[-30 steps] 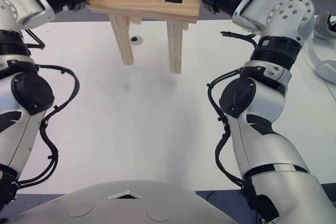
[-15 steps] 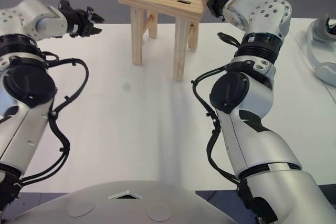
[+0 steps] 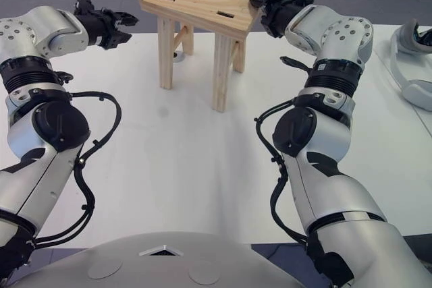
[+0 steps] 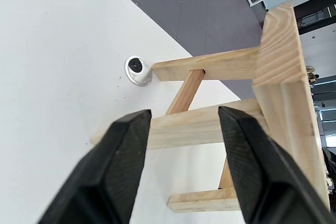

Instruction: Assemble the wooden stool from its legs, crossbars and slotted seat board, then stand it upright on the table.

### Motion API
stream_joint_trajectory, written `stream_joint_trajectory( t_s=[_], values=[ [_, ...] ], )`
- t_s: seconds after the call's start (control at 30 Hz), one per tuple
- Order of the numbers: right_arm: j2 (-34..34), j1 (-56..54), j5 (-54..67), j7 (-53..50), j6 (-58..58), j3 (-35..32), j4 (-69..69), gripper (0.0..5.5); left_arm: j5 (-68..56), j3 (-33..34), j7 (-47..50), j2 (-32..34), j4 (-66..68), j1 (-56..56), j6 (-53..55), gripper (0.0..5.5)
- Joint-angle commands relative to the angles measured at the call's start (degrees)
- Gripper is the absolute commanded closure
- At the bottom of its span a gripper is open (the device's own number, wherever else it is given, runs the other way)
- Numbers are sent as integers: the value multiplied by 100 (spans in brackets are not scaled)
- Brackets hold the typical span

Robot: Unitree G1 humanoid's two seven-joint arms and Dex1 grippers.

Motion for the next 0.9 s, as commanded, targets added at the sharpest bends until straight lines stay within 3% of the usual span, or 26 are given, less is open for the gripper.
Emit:
stream_joint_trajectory(
  t_s=[0.03,0.13,0.23,0.37,0.53,0.67,0.77,0.83,0.9],
  values=[
    [-343,223,-382,161,-189,260,707,163,238,-506,-401,407,-481,266,148,255],
    [-584,88,-235,655,-65,350,896,137,523,-966,-1074,1014,-573,533,-75,203],
    [-894,-68,-214,1206,-48,457,1175,137,895,-1266,-1755,1529,-143,752,-686,203],
    [-1343,-122,-651,2163,-228,1147,1486,137,1351,-2014,-3153,2002,70,892,-1585,203],
    [-1740,-817,-208,3506,-513,841,1632,137,1577,-2537,-4915,2031,-673,1158,-3348,203],
    [-1916,-702,148,4545,-373,796,970,137,1892,-2765,-5621,1920,-1177,1390,-4902,203],
    [-1641,606,209,4745,-868,1220,-1862,137,2461,-3256,-5980,1716,-2102,1977,-6671,203],
    [-1323,1975,111,4492,-1178,1627,-4135,137,2285,-3324,-5980,1461,-3058,2668,-6802,203],
    [-668,3299,-19,3867,-1462,1814,-5567,137,1918,-3190,-5471,1062,-4118,3656,-6402,203]
  ],
)
